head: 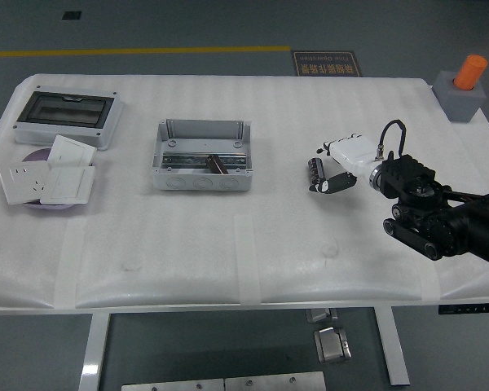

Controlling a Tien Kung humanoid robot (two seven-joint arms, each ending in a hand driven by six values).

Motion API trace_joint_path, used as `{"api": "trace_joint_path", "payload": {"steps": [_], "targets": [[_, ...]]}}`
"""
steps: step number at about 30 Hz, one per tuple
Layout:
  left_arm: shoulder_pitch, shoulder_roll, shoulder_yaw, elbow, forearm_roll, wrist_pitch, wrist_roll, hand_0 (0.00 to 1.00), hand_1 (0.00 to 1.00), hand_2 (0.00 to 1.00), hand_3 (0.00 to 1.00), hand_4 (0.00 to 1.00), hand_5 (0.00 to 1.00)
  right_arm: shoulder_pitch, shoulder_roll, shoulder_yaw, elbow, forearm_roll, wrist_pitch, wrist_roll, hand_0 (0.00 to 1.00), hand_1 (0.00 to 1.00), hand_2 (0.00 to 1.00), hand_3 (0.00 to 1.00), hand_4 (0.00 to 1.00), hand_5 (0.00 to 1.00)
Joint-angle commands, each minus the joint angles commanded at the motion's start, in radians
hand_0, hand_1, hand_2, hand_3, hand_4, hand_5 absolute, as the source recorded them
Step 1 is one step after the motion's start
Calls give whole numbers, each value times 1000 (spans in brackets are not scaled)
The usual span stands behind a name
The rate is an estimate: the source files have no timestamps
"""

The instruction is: Pick up the battery,place it into the box

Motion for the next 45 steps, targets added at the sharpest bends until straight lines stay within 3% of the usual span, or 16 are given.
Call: {"api": "trace_joint_path", "payload": {"steps": [1,19,30,31,36,37,45], "targets": [[0,0,0,0,2,0,0,591,613,486,614,446,516,-1,0,0,-1,-1,0,0,898,787,762,806,747,497],[-2,3,10,-5,4,1,-4,590,613,486,615,448,520,-13,13,7,-1,-8,-4,2,893,785,758,795,704,477],[-6,2,12,-5,4,4,-5,590,613,486,615,448,520,-10,11,5,12,0,-33,14,891,781,754,777,689,472],[-7,2,11,-5,4,4,-5,590,613,486,615,447,520,-9,11,5,13,2,-35,15,874,762,717,684,500,374],[-8,1,11,-4,4,4,-5,590,613,486,615,447,520,-10,14,5,14,9,-39,17,874,762,717,684,500,374],[-9,1,11,-4,3,5,-5,590,613,486,615,447,519,-11,14,5,14,8,-39,17,849,697,601,639,409,309],[-10,1,6,-4,11,4,-3,590,613,486,615,447,519,-12,12,6,6,6,-32,23,844,683,580,623,362,272]]}}
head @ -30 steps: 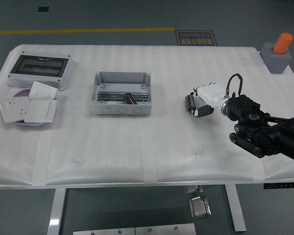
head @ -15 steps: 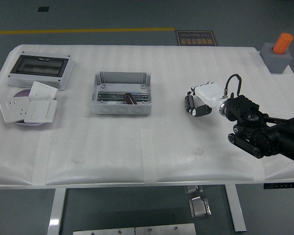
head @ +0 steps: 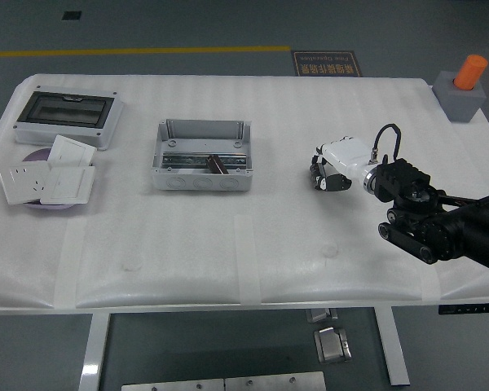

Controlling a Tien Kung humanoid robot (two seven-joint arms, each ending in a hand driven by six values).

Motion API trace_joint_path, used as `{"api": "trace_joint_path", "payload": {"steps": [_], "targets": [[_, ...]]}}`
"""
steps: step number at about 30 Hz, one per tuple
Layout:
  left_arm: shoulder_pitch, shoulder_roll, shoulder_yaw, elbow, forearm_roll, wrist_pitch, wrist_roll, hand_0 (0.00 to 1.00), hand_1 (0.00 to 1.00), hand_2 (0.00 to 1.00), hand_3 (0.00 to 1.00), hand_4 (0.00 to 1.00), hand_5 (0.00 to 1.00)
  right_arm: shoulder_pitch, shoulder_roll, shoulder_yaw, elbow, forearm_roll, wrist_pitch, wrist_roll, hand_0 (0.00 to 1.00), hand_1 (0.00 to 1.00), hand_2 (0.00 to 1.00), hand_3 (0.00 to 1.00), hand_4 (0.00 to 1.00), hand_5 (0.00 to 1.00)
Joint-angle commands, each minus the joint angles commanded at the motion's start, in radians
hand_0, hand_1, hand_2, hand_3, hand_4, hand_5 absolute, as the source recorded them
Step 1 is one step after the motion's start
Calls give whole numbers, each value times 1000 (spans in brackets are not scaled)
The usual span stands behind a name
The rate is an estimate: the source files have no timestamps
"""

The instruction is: Pick up the battery,place it into the box

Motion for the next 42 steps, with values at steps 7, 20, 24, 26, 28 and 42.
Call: {"api": "trace_joint_path", "payload": {"steps": [7,20,24,26,28,42], "targets": [[-1,-1,-6,1,10,-1,2,590,613,486,615,447,520,5,1,-4,-3,21,-1,6,842,677,579,625,342,256],[0,-4,-18,1,32,-3,7,590,613,486,614,443,521,28,-6,-20,6,101,3,15,858,696,636,676,382,275],[0,-4,-19,2,33,-3,7,590,613,486,613,443,522,32,-6,-15,8,104,8,15,904,796,778,901,779,563],[0,-5,-19,1,34,-3,7,590,613,486,613,443,522,34,-7,-13,8,105,10,15,904,796,778,901,779,563],[0,-5,-20,2,36,-4,7,590,613,486,613,442,521,35,-7,-12,9,106,12,16,955,832,842,958,930,668],[2,-7,-23,3,38,-4,8,590,613,481,612,440,522,29,-33,-14,24,94,21,23,974,845,852,983,998,732]]}}
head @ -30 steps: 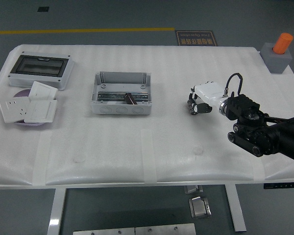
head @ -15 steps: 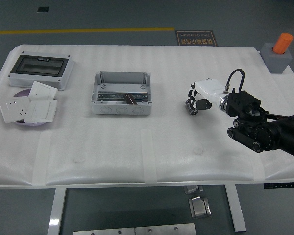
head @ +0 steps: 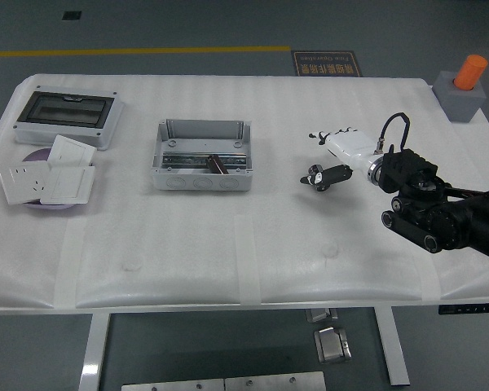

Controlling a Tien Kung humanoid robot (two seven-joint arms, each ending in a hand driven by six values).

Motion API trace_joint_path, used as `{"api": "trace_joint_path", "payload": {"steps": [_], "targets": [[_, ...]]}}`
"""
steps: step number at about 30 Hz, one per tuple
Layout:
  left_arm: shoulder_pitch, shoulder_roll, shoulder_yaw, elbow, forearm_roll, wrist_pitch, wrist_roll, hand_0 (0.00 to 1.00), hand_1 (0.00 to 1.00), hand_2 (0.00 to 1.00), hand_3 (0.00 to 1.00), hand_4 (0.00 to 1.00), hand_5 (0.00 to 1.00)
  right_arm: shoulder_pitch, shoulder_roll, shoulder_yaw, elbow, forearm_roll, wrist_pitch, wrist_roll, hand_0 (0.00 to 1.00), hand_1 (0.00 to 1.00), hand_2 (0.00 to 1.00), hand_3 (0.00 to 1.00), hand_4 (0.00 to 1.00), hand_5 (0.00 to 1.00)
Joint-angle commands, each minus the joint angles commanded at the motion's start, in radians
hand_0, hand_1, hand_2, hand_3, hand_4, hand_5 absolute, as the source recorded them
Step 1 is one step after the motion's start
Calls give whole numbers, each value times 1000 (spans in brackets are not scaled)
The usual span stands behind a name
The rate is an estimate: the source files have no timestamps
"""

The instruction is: Pick up the battery,place it into the box

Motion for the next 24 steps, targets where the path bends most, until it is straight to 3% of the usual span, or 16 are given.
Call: {"api": "trace_joint_path", "payload": {"steps": [9,21,22,24], "targets": [[3,-1,5,0,-8,1,-3,590,613,482,612,438,520,-23,-35,7,6,-50,18,8,977,848,852,985,998,743],[4,-1,12,-1,-17,4,-8,590,613,481,611,432,517,-46,-59,18,59,-107,-29,41,958,834,819,930,998,756],[4,-1,11,-1,-15,3,-7,590,613,480,611,430,516,-47,-59,19,61,-112,-32,44,920,800,788,874,891,666],[3,-1,11,-1,-14,4,-8,590,613,480,611,430,516,-49,-59,21,63,-120,-35,48,920,800,788,874,891,666]]}}
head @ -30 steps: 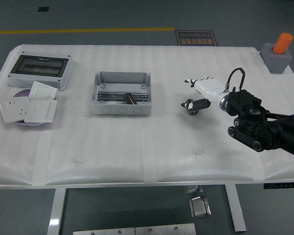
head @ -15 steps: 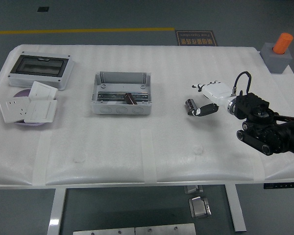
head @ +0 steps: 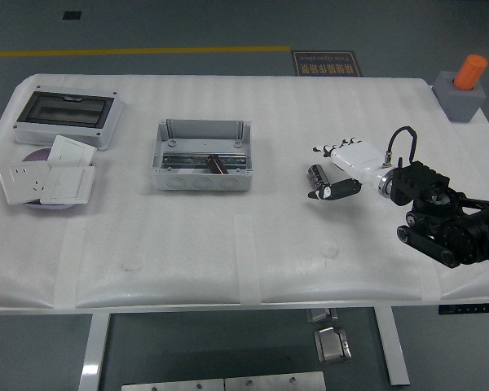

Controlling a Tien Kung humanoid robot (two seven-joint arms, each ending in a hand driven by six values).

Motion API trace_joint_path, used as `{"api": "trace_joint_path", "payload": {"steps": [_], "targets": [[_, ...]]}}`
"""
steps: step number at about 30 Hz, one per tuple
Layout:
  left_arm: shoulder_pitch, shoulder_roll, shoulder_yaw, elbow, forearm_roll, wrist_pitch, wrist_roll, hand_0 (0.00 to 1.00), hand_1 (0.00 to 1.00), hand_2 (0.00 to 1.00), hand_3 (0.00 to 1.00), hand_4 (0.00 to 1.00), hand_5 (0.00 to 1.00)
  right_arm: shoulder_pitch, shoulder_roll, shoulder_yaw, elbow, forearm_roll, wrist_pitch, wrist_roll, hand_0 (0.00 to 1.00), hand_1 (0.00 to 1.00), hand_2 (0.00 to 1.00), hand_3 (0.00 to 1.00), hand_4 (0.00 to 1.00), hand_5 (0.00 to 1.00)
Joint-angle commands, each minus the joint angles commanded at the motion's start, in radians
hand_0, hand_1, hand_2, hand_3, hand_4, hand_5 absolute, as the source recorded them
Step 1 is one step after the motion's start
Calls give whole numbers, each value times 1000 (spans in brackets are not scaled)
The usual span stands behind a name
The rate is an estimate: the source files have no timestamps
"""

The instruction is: Pick up the battery,place it into the box

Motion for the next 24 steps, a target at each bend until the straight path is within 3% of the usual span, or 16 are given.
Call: {"api": "trace_joint_path", "payload": {"steps": [3,4,9,10,15,16,24], "targets": [[-2,0,-1,0,3,0,0,590,613,480,611,430,516,-1,-2,5,1,-17,0,5,920,800,788,874,891,666],[-3,0,0,0,2,0,-1,590,613,480,611,430,516,-1,-3,7,1,-24,1,7,902,778,763,823,721,531],[-5,0,0,0,3,1,-1,590,613,480,611,430,516,-1,-10,13,-2,-43,3,10,902,778,763,823,721,531],[-5,0,1,0,2,1,-2,589,613,480,611,430,519,-1,-12,14,-3,-46,3,10,879,762,743,759,598,425],[-7,1,2,-1,2,1,-2,589,613,480,611,430,519,-2,-13,19,-8,-55,7,10,879,762,743,759,598,425],[-8,0,2,-1,2,1,-2,591,613,480,611,431,520,-2,-12,20,-9,-56,8,10,876,757,736,725,519,370],[-13,2,3,-2,5,0,-3,590,613,480,611,431,520,-8,-6,26,-16,-59,14,13,869,751,733,714,489,361]]}}
